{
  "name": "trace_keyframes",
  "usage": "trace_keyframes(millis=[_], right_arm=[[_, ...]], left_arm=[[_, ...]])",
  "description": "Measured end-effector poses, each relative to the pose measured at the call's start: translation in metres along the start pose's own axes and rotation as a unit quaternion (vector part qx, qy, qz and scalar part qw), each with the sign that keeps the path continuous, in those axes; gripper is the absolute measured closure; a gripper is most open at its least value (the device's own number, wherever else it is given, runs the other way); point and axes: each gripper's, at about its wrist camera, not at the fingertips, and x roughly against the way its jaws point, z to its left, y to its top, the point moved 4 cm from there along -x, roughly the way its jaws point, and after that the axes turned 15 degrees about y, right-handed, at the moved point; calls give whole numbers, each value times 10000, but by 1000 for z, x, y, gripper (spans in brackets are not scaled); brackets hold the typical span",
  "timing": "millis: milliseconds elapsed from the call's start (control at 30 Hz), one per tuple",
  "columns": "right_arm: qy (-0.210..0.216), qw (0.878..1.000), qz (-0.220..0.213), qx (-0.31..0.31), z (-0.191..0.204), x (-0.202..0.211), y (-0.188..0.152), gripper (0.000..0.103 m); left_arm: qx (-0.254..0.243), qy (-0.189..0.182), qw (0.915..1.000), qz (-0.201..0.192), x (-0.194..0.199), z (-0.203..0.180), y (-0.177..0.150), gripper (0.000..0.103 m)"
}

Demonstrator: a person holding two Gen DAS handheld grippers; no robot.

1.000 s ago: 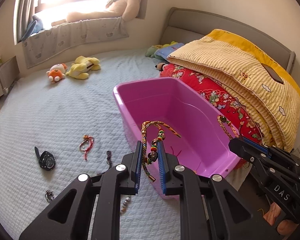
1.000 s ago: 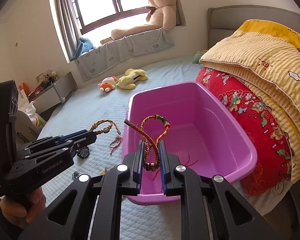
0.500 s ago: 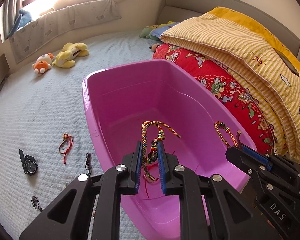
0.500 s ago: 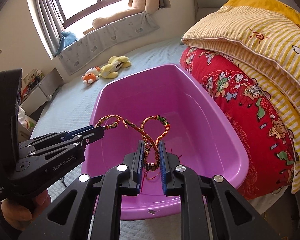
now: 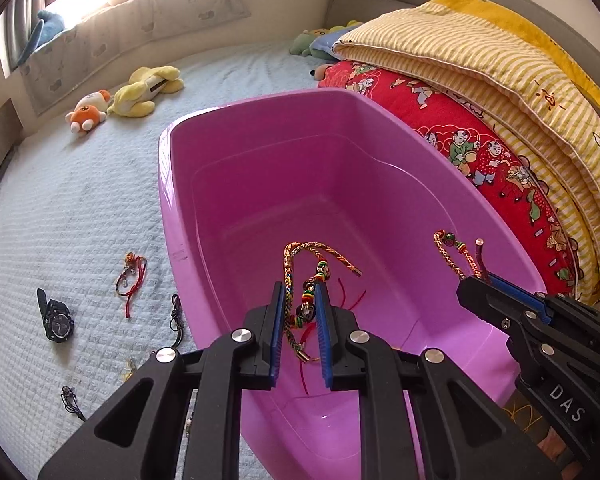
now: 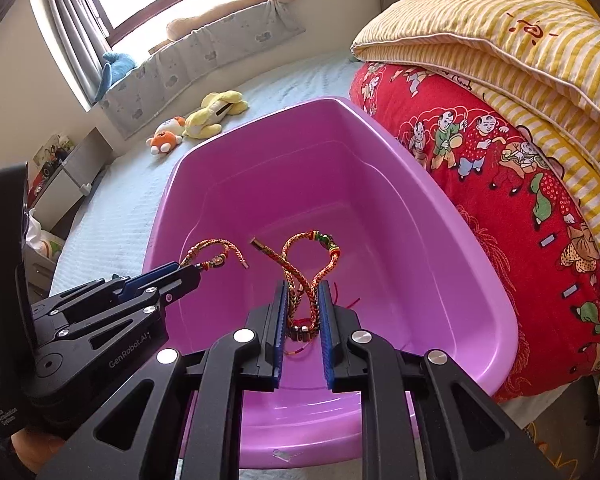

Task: Organize jewelry
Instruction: 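Open both tools to drop the braided bracelets into the pink tub, then withdraw both open tools from the tub back toward the remaining jewelry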

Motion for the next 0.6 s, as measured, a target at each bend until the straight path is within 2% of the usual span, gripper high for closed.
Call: trace_keyframes(millis=[167, 233, 267, 300, 367, 400, 467, 600], right_arm=[[-126, 9999, 63, 39, -2, -6, 0, 88], [-155, 9998, 75, 19, -3, -7, -1, 85], [-176, 9998, 75, 2, -4, -7, -1, 79], [-176, 9998, 77, -22, -4, -7, -1, 68], [-145, 9999, 47, -78, -6, -6, -2, 52], [-147, 9999, 13, -78, -6, -4, -1, 50], [-227, 9997, -31, -51, -6, -1, -1, 48], [-240, 9997, -68, -31, -6, 4, -1, 48]], left_arm=[[-8, 41, 10000, 10, -3, 1, -1, 86], [13, 40, 10000, 23, -3, 2, -1, 83], [40, 44, 10000, 30, -3, 3, -1, 78], [77, 40, 10000, 22, -2, 3, -1, 76], [120, 51, 9999, -14, 0, 5, 0, 65], [136, 56, 9999, -36, 2, 6, 0, 61], [216, 70, 9997, -109, 5, 9, 1, 33], [331, -13, 9993, -178, 10, 13, 4, 31]])
